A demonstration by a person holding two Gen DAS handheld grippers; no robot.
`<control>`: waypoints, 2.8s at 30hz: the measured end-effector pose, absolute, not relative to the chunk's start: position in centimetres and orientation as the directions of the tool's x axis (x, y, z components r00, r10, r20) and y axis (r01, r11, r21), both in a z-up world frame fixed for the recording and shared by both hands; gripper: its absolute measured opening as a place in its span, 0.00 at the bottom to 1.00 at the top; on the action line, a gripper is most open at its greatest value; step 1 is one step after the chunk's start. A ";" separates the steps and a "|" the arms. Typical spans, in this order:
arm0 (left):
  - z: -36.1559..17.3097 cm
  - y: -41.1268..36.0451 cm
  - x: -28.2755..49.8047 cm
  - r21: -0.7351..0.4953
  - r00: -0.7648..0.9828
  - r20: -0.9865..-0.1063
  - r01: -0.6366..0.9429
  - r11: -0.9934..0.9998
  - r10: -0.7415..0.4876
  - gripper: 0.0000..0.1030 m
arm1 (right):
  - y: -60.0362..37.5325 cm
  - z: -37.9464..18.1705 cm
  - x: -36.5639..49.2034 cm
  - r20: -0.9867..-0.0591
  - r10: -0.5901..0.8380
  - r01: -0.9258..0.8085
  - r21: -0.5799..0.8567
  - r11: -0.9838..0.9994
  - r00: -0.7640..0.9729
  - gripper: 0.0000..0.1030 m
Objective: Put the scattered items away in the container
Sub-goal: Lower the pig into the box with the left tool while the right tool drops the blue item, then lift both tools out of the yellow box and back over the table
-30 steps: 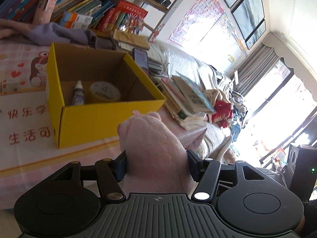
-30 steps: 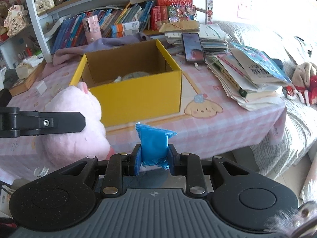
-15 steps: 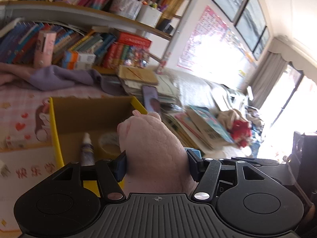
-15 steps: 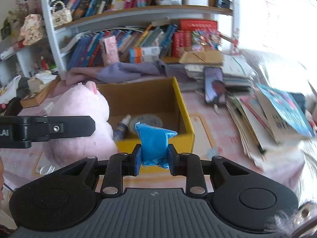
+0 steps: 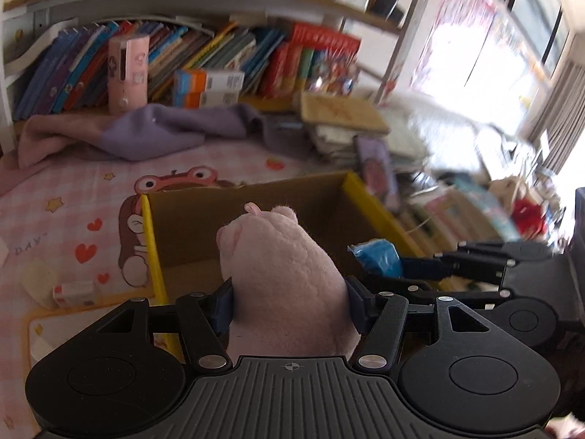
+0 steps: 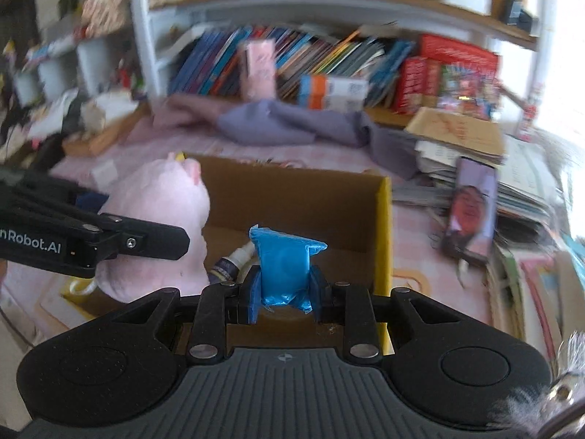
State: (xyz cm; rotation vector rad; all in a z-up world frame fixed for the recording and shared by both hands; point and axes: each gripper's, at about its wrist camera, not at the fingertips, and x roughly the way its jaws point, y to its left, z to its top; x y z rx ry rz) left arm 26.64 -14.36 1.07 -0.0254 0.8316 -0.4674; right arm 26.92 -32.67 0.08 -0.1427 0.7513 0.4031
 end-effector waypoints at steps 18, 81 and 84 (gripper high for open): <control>-2.7 -17.4 32.5 -0.043 0.473 -0.834 0.458 0.888 -0.285 0.64 | -30.4 -4.0 32.0 -0.807 0.321 -0.582 -0.033 0.812 0.495 0.24; 0.8 -1.5 5.1 -0.098 0.770 -0.607 0.175 0.980 -0.198 0.90 | -24.8 1.7 5.2 -0.568 0.082 -0.108 -0.012 0.994 0.819 0.76; 0.4 -0.5 4.2 -0.096 0.760 -0.617 0.185 0.978 -0.204 0.91 | -23.3 1.1 3.9 -0.592 0.078 -0.099 -0.004 0.995 0.802 0.77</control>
